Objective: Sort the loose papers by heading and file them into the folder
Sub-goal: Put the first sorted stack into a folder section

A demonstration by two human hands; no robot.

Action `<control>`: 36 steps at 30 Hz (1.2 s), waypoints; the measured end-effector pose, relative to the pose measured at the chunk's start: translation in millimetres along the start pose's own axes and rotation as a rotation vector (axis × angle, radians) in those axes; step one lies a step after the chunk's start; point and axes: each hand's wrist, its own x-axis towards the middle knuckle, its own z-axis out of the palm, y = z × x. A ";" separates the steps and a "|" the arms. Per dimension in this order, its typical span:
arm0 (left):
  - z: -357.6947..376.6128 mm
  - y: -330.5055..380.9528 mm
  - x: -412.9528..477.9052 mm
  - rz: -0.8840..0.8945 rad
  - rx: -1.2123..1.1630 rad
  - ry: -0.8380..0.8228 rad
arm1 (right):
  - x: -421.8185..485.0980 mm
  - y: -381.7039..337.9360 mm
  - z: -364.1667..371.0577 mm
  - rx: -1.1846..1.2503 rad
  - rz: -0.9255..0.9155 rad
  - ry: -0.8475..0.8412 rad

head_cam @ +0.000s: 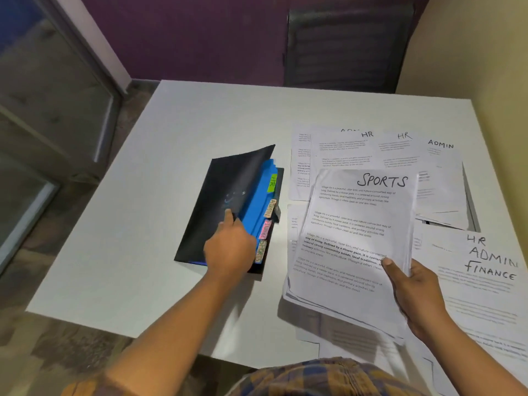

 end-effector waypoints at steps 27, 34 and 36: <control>2.3 -6.1 1.7 0.143 -0.502 -0.098 | 1.0 -87.6 40.5 -0.090 -0.387 -0.009; 17.0 -5.5 2.5 0.166 -0.614 -0.111 | 5.1 -116.5 86.5 -0.359 -0.515 -0.016; 19.9 -7.6 1.2 0.172 -0.641 -0.110 | 6.7 -117.8 96.2 -0.400 -0.532 -0.020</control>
